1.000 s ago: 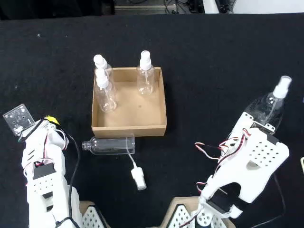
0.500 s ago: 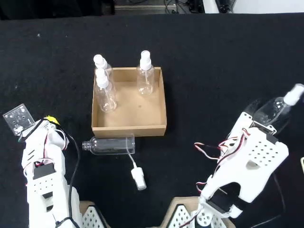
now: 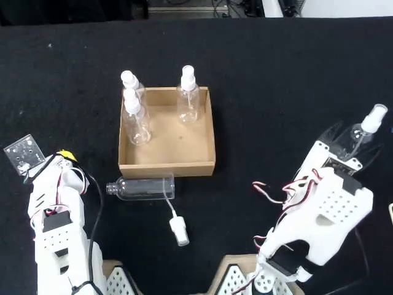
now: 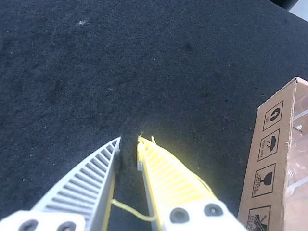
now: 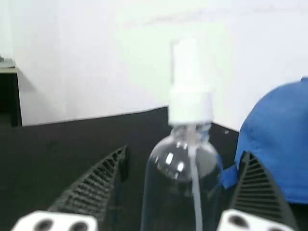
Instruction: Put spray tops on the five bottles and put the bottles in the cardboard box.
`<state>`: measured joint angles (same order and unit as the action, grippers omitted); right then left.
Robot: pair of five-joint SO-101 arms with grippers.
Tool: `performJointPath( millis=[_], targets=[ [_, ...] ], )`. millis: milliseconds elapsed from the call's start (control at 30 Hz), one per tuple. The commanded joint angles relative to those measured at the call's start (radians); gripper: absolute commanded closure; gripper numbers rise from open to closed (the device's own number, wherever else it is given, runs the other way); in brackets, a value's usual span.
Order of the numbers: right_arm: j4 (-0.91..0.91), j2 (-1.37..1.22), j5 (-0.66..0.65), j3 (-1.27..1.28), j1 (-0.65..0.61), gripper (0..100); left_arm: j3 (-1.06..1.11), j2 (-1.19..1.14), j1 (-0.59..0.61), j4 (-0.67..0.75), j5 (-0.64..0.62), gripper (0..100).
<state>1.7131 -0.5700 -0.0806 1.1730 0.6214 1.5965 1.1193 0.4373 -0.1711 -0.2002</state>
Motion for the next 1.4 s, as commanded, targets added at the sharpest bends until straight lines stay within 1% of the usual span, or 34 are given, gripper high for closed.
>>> performJointPath(
  millis=[0, 367, 600, 700, 867, 1100, 1233, 1367],
  targets=[
    [-0.029, 0.128, -0.008, 0.035, -0.012, 69.8, -0.012, 0.011, -0.001, 0.028, -0.005, 96],
    [-0.451, 0.420, -0.008, 0.042, 0.017, 70.1, -0.012, 0.011, -0.001, 0.028, -0.005, 96],
    [-0.813, 0.641, -0.008, 0.035, 0.044, 70.1, -0.012, 0.011, -0.001, 0.028, -0.005, 96],
    [-0.907, 0.700, -0.008, 0.036, 0.048, 70.1, -0.012, 0.011, -0.001, 0.028, -0.005, 96],
    [-0.984, 0.723, -0.002, 0.041, 0.040, 70.1, -0.012, 0.011, -0.001, 0.028, -0.005, 96],
    [-0.990, 0.720, 0.000, 0.042, 0.040, 70.1, -0.012, 0.011, -0.001, 0.028, -0.005, 96],
    [-1.037, 0.720, 0.002, 0.042, 0.040, 70.1, -0.010, 0.011, -0.001, 0.028, -0.005, 96],
    [-1.043, 0.722, 0.002, 0.041, 0.040, 70.1, -0.010, 0.011, -0.001, 0.028, -0.005, 96]
  ],
)
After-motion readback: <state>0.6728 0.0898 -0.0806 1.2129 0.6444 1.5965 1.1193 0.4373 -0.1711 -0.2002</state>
